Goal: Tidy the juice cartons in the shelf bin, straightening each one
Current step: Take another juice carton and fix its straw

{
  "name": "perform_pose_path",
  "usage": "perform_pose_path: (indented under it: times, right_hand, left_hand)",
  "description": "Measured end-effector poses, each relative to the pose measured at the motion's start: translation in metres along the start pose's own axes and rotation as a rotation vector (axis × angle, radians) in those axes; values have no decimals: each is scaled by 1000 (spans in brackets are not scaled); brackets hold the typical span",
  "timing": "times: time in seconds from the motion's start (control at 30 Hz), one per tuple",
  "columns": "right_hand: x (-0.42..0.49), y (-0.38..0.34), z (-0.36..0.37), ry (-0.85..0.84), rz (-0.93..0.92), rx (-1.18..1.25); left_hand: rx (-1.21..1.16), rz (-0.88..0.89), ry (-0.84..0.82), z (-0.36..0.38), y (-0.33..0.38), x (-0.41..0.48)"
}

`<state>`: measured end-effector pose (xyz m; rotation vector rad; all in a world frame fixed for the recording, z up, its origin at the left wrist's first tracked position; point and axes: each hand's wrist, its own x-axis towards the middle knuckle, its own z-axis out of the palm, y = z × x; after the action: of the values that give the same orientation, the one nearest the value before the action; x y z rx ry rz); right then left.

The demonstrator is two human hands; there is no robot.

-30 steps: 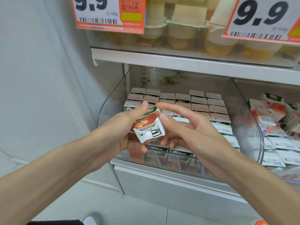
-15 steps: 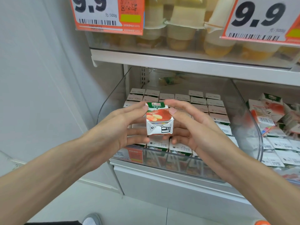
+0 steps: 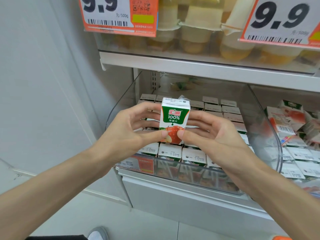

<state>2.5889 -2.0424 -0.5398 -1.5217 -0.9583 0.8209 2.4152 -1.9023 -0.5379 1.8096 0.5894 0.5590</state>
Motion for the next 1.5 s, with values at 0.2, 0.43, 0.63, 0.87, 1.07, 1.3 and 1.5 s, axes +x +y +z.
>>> perform_pose_path:
  times: [0.2,0.43,0.63,0.87,1.07,1.3,1.5]
  right_hand:
    - [2,1,-3,13,-18,-3]
    - [4,1,-8,41,-34,21]
    - [3,1,-5,49,-59,77]
    - [1,1,1,31,-23,53]
    - [3,4,1,31,-32,9]
    - [3,3,3,-32,-56,-8]
    - [1,-1,6,-78,-45,-65]
  left_hand:
    - [146,94,-7,-3,-4,8]
    - [64,72,-7,-6,0,8]
    - [-231,-78,-153,5,-1,-1]
    - [-120,-16,-230,3,5,-3]
    - [-209,-25,-268,5,3,-5]
    - [-282,-55,-226,5,3,-6]
    - [-153,-58,-23,3,6,-3]
